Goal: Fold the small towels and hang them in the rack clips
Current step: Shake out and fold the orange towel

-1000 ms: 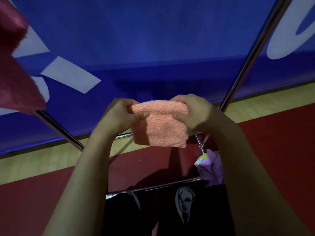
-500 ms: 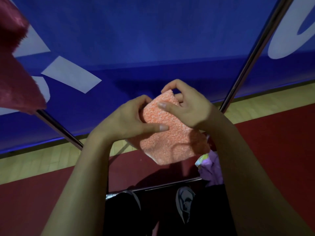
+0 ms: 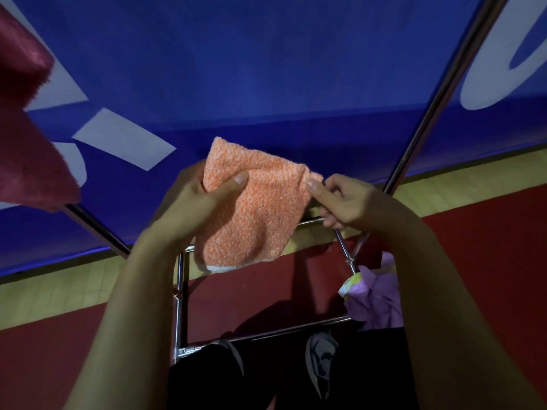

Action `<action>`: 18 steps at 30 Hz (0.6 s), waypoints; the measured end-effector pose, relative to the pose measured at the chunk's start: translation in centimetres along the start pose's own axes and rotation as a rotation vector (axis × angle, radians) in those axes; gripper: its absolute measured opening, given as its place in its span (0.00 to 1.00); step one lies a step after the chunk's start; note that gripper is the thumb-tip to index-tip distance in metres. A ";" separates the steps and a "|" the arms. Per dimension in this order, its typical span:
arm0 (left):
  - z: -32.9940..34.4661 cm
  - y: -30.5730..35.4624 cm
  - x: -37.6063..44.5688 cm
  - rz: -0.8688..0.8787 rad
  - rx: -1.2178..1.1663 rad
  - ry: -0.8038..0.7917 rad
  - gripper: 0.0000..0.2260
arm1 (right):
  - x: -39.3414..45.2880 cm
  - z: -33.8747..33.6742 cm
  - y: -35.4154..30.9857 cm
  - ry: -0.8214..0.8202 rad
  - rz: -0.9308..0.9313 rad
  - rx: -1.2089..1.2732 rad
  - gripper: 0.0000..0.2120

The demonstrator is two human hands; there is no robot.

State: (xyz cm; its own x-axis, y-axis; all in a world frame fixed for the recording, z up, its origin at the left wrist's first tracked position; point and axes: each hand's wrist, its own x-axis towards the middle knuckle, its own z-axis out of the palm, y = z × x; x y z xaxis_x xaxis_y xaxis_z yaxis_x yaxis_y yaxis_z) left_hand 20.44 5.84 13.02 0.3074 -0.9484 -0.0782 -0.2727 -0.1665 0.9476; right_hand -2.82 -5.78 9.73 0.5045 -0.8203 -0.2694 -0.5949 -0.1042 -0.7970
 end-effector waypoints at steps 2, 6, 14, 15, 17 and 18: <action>0.2 0.1 0.0 -0.002 -0.061 0.007 0.15 | 0.2 0.1 -0.5 0.018 0.011 0.136 0.21; 0.6 0.2 0.0 -0.004 -0.148 -0.045 0.09 | 0.2 0.0 -0.9 0.128 -0.111 0.193 0.29; 0.5 0.1 0.1 0.057 -0.192 -0.153 0.16 | 0.2 0.0 -1.4 0.204 -0.148 0.564 0.15; 0.5 0.0 0.1 0.068 -0.211 -0.153 0.16 | 0.3 0.0 -1.6 0.212 -0.165 0.623 0.14; 0.7 -0.1 0.3 0.082 -0.267 -0.143 0.16 | 0.1 0.1 -2.0 0.245 -0.208 0.709 0.12; 0.7 -0.1 0.3 0.080 -0.294 -0.139 0.15 | -0.1 0.0 -2.2 0.259 -0.248 0.731 0.11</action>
State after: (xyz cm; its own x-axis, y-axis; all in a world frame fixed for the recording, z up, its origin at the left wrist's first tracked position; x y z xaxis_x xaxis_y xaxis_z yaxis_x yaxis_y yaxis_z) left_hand 19.91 5.34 12.67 0.1631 -0.9864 -0.0220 -0.0103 -0.0240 0.9997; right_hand -1.57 -5.45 11.51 0.3535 -0.9351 0.0232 0.1188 0.0203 -0.9927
